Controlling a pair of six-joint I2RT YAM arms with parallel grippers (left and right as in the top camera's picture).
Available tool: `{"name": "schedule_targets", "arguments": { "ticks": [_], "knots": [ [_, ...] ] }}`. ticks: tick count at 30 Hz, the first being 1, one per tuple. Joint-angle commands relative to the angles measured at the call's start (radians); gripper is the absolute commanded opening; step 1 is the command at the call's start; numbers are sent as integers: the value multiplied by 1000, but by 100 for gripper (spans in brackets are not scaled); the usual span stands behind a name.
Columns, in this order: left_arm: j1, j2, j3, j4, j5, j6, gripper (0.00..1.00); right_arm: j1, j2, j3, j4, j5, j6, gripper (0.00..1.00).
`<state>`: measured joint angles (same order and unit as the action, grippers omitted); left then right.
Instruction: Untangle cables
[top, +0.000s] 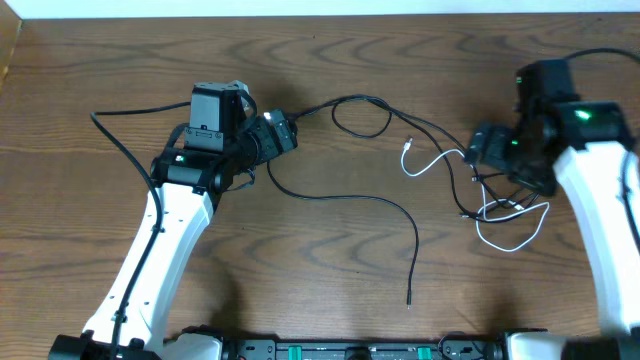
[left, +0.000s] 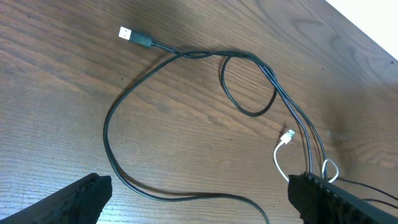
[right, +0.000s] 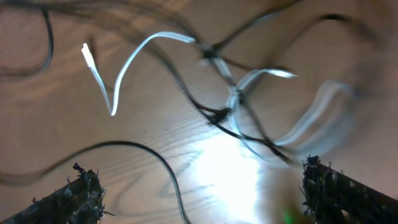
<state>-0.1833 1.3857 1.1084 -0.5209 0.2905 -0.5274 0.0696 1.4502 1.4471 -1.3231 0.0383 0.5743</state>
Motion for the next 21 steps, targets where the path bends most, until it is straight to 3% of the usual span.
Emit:
{"name": "schedule_targets", "arguments": {
  "ticks": [1, 6, 9, 11, 13, 14, 16, 20, 21],
  "knots": [
    [1, 1, 6, -2, 12, -12, 97, -7, -75, -7, -87, 178, 214, 99],
    [1, 1, 6, -2, 12, -12, 97, -24, -71, -227, -50, 208, 337, 99],
    [1, 1, 6, -2, 12, -12, 97, -35, -68, -389, 151, 210, 347, 99],
    [1, 1, 6, -2, 12, -12, 97, -43, -64, -486, 356, 193, 278, 97],
    [1, 1, 6, -2, 12, -12, 97, -45, -62, -526, 531, 128, 157, 75],
    [1, 1, 6, -2, 12, -12, 97, -44, -62, -525, 624, 83, 96, 59],
    [1, 1, 6, -2, 12, -12, 97, -44, -62, -519, 788, 20, 3, 39],
    [1, 1, 6, -2, 12, -12, 97, -42, -62, -519, 977, -198, -70, 8],
    [1, 1, 6, -2, 12, -12, 97, -35, -62, -519, 1021, -269, -89, 5]
  ]
}}
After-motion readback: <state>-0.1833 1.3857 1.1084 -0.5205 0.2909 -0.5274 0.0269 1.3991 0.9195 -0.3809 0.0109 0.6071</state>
